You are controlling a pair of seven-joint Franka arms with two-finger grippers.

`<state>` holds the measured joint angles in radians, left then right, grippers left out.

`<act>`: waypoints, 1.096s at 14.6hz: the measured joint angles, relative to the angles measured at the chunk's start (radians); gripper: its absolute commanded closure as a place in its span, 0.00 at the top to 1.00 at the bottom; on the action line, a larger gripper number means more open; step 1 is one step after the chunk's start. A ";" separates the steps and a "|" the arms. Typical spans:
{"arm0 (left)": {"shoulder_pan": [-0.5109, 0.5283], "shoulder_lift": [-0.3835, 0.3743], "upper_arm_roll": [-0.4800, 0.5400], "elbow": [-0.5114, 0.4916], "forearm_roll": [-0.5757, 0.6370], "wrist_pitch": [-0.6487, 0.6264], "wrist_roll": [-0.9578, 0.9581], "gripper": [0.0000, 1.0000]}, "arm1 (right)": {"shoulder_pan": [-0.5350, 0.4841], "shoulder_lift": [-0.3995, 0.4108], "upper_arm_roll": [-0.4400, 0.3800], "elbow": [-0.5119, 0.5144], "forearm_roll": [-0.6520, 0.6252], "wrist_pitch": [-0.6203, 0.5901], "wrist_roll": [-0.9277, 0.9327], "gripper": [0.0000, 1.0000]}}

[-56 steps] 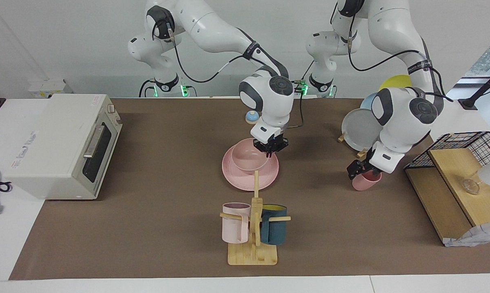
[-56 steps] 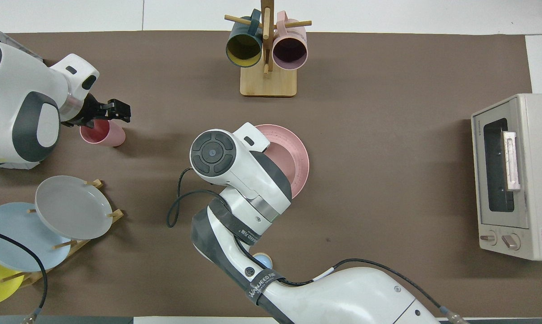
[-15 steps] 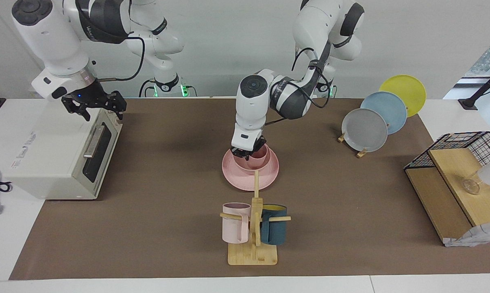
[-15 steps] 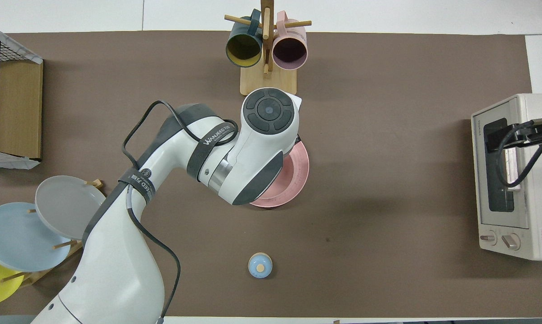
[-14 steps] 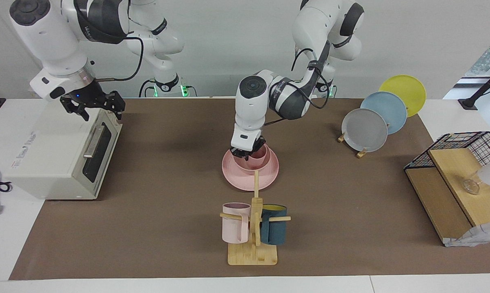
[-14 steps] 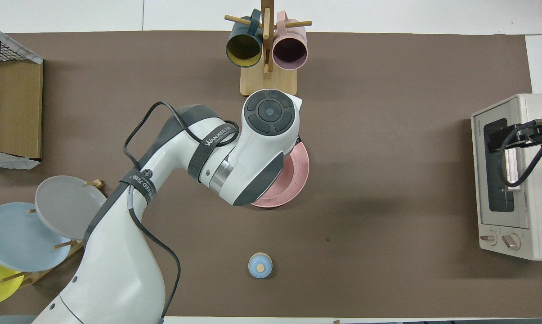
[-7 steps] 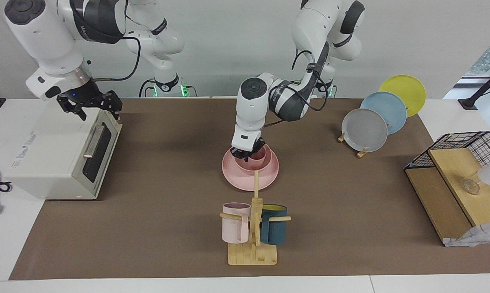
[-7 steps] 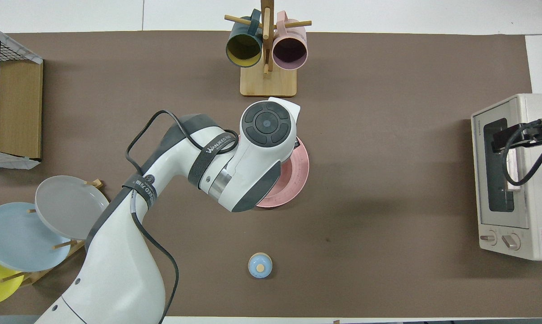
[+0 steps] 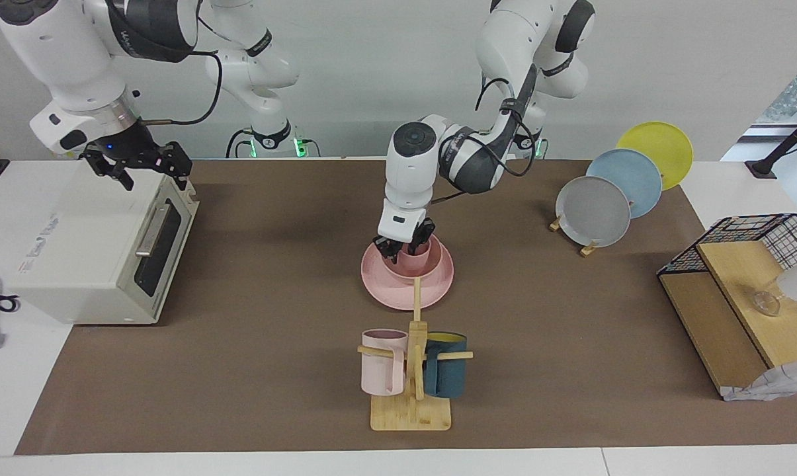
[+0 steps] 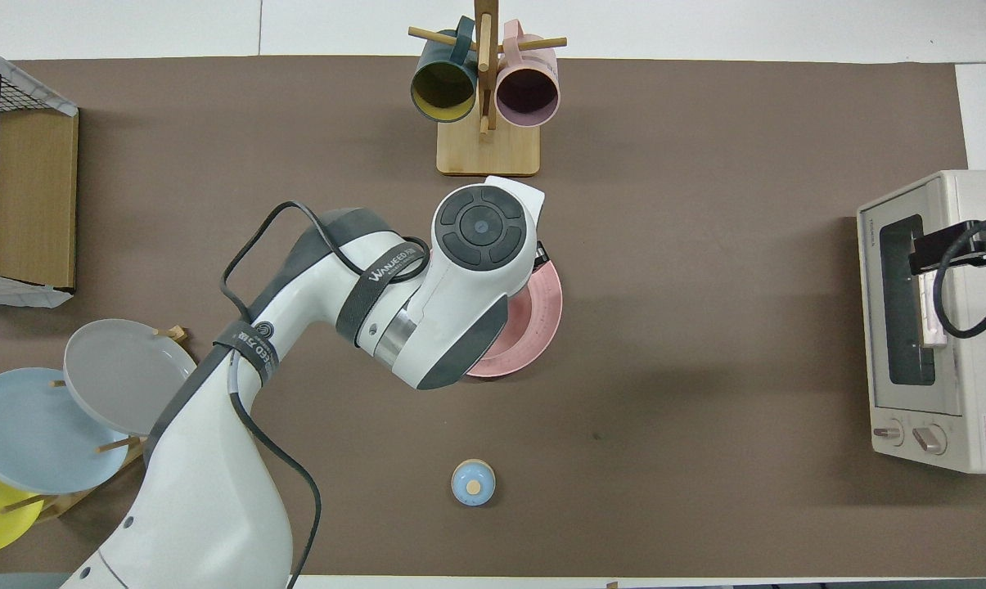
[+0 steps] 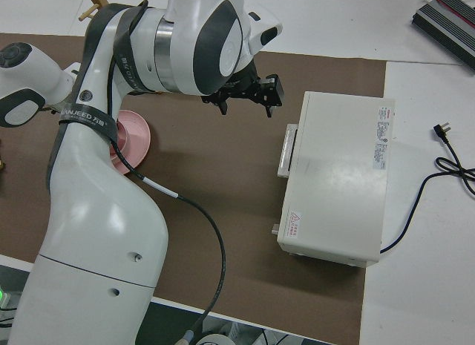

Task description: Organize tableware

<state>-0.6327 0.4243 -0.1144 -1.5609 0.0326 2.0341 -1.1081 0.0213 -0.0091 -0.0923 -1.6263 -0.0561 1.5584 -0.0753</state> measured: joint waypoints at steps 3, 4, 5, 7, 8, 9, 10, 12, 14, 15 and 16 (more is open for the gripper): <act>0.027 -0.088 0.008 0.001 0.001 -0.096 0.052 1.00 | 0.002 0.000 0.011 0.000 0.001 -0.002 0.009 1.00; 0.051 -0.128 0.010 0.001 0.001 -0.139 0.081 1.00 | 0.002 0.000 0.012 0.000 0.001 -0.006 0.009 1.00; 0.078 -0.163 0.011 0.001 0.001 -0.178 0.114 1.00 | 0.001 0.000 0.012 0.000 0.001 -0.007 0.009 1.00; 0.150 -0.232 0.013 0.001 0.001 -0.249 0.203 1.00 | 0.001 0.000 0.012 0.000 0.001 -0.008 0.009 1.00; 0.196 -0.265 0.015 0.000 0.001 -0.287 0.270 1.00 | 0.001 0.000 0.012 0.000 0.001 -0.008 0.009 1.00; 0.255 -0.299 0.017 0.000 0.001 -0.334 0.367 1.00 | 0.001 0.000 0.012 0.000 0.001 -0.008 0.009 1.00; 0.314 -0.326 0.019 0.000 0.001 -0.379 0.472 1.00 | 0.001 0.000 0.012 0.000 0.001 -0.008 0.009 1.00; 0.443 -0.368 0.022 -0.004 0.001 -0.442 0.675 1.00 | 0.001 0.000 0.012 0.000 0.001 -0.008 0.009 1.00; 0.559 -0.392 0.025 -0.010 -0.002 -0.463 0.837 1.00 | 0.001 0.000 0.012 0.000 0.001 -0.008 0.010 1.00; 0.601 -0.401 0.025 -0.019 -0.002 -0.468 0.900 1.00 | 0.001 0.000 0.012 0.000 0.001 -0.008 0.009 1.00; 0.632 -0.410 0.025 -0.035 -0.004 -0.470 0.948 1.00 | 0.001 0.000 0.012 0.000 0.001 -0.008 0.009 1.00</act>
<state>-0.0008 0.0142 -0.0896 -1.5956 0.0287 1.5641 -0.1598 0.0226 -0.0096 -0.0807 -1.6264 -0.0549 1.5501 -0.0658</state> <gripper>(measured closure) 0.000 0.000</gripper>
